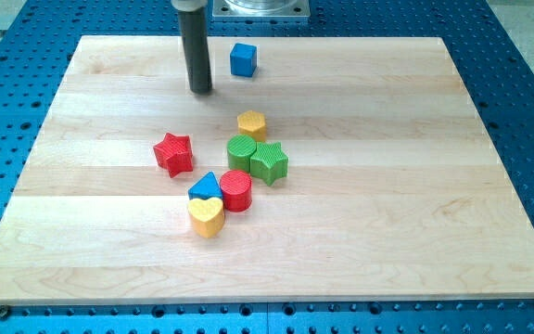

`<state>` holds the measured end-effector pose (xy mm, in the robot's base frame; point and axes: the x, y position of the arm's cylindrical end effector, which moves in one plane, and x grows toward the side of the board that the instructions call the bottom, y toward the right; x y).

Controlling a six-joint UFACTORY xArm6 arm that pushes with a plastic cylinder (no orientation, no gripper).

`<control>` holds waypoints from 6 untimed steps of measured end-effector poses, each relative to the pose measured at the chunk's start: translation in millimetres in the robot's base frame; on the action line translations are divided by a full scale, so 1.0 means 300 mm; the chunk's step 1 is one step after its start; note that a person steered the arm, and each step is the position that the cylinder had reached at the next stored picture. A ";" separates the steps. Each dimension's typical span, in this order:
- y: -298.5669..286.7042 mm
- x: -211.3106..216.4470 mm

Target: Move the cube parallel to the green star

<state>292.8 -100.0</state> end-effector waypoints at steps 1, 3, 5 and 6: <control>0.148 -0.111; 0.271 0.044; 0.444 0.413; 0.175 0.451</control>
